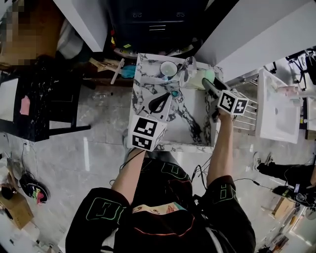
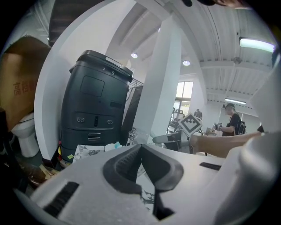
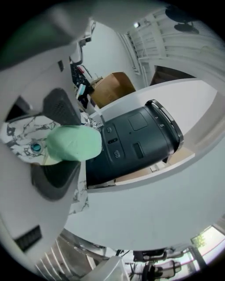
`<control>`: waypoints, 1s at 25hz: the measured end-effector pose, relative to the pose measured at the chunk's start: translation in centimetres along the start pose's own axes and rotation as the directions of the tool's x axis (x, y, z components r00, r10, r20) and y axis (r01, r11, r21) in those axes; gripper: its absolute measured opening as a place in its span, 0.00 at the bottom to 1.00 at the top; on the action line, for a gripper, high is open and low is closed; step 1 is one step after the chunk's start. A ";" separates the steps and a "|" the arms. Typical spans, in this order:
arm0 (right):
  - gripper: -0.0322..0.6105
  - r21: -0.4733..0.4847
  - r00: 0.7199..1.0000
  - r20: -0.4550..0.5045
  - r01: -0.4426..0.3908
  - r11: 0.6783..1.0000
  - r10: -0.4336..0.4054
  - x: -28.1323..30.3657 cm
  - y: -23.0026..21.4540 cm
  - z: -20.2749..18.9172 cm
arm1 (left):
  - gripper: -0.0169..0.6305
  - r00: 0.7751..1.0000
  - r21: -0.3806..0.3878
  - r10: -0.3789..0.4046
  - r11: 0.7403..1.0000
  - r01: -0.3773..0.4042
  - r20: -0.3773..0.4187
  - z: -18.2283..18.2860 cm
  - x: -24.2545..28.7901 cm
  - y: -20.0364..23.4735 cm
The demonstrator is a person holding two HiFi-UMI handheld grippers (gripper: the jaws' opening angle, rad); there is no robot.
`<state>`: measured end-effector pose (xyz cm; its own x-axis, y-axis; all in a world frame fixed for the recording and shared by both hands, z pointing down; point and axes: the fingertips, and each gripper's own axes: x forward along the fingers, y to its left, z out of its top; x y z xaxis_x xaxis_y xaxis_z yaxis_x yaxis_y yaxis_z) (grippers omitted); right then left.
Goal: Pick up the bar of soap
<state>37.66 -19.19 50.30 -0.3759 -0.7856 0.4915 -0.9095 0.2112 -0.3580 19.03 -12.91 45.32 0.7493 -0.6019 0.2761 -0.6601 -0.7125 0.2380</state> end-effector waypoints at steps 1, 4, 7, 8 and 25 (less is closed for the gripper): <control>0.45 0.017 0.999 0.033 0.007 1.000 -0.008 -0.7 0.2 0.3 | 0.03 1.000 0.003 -0.002 1.000 0.002 0.001 0.0 -0.1 -0.2; 0.45 0.057 0.991 0.126 0.036 0.998 -0.043 -2.9 1.2 1.2 | 0.03 1.000 0.007 -0.001 1.000 0.001 0.004 0.2 -0.2 -0.6; 0.45 0.070 0.977 0.204 0.048 0.996 -0.062 -4.6 2.8 2.2 | 0.03 1.000 0.015 0.002 1.000 -0.002 0.021 0.9 -0.2 -0.9; 0.45 0.073 0.971 0.228 0.049 0.996 -0.064 -5.2 3.4 2.5 | 0.03 1.000 0.016 0.002 1.000 -0.002 0.024 1.1 -0.1 -1.1; 0.45 -0.061 0.894 0.433 0.157 0.986 -0.116 -12.4 9.2 4.5 | 0.03 0.999 0.039 -0.010 0.999 0.008 0.041 2.5 -0.2 -2.0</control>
<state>34.74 -10.13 37.37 -0.1536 -0.9785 0.1376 -0.9664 0.1198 -0.2275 20.36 -12.25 42.49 0.7574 -0.6091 0.2352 -0.6512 -0.7311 0.2036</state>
